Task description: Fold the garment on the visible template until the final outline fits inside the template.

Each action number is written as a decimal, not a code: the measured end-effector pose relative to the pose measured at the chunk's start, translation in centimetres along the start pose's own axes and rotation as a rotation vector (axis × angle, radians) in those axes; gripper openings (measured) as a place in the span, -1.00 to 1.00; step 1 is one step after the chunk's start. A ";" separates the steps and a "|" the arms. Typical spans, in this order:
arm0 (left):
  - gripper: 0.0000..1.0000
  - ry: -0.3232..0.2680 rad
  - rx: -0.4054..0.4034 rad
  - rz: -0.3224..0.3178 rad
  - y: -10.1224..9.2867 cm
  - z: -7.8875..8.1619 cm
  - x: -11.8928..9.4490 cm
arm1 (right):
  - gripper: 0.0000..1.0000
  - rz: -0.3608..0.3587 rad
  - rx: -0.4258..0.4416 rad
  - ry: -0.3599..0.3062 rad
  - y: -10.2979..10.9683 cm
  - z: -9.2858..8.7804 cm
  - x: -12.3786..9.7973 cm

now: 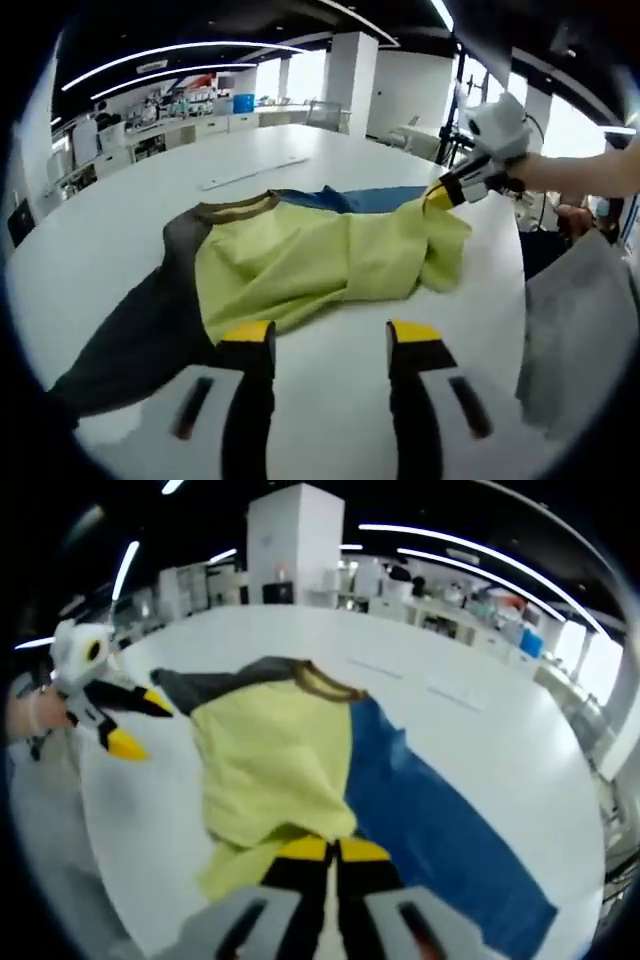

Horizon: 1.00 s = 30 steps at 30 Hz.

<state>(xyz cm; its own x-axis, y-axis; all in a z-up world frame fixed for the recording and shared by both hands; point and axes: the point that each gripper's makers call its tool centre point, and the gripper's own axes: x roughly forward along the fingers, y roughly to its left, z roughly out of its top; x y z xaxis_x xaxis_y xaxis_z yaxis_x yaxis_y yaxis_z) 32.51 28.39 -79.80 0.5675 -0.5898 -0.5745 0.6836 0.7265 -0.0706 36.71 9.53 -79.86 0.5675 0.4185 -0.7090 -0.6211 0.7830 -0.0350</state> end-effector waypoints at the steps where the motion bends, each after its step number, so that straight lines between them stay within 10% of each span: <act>1: -0.29 0.013 -0.002 -0.010 -0.4 -0.1 0.6 | -1.00 0.001 0.000 -0.002 0.1 0.0 0.0; 9: -0.32 0.074 -0.034 -0.057 -2.6 -0.5 4.5 | -0.98 0.027 0.041 -0.005 0.6 -0.6 0.0; 30: -0.36 0.099 0.000 -0.029 -2.8 0.0 5.9 | -0.37 0.054 0.234 -0.060 2.0 -4.1 -2.9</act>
<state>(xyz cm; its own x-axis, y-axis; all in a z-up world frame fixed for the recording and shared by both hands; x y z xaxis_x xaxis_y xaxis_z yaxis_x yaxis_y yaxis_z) 33.96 22.86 -82.99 0.4992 -0.5728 -0.6501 0.6990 0.7096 -0.0885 31.63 8.00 -80.72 0.5725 0.4839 -0.6618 -0.5133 0.8410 0.1708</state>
